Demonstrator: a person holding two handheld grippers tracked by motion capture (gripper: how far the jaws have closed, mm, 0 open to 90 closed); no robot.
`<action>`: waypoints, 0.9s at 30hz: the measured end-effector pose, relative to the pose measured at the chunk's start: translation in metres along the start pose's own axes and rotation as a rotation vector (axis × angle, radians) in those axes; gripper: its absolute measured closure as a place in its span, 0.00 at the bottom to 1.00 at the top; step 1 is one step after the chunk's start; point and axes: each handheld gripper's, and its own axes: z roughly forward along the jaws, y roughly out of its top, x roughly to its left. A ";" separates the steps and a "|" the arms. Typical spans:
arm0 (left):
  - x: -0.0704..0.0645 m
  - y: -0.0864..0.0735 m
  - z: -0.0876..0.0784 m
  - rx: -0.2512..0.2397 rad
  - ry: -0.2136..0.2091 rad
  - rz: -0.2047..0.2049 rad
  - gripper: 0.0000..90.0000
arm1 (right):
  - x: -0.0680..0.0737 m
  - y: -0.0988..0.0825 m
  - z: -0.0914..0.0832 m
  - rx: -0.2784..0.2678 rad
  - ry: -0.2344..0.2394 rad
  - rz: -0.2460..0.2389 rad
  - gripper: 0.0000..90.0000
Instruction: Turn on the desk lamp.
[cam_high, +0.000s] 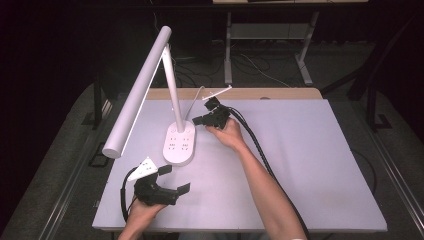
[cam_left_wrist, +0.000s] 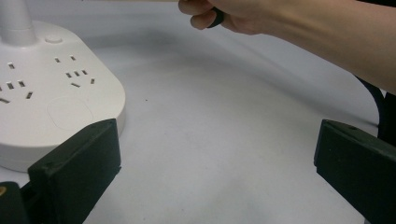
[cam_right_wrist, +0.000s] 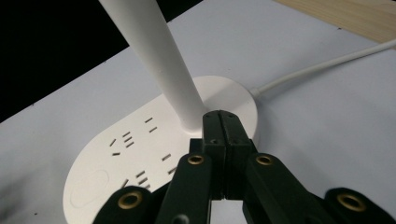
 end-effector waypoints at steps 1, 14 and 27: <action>0.000 0.000 0.000 0.000 0.000 -0.001 0.00 | 0.001 0.000 -0.003 0.000 0.000 -0.004 1.00; 0.000 0.000 0.002 0.008 0.003 0.003 0.00 | 0.004 -0.006 -0.039 0.008 -0.021 -0.045 1.00; -0.002 0.000 0.003 0.006 0.002 0.003 0.00 | -0.001 -0.023 -0.083 0.001 -0.067 -0.043 1.00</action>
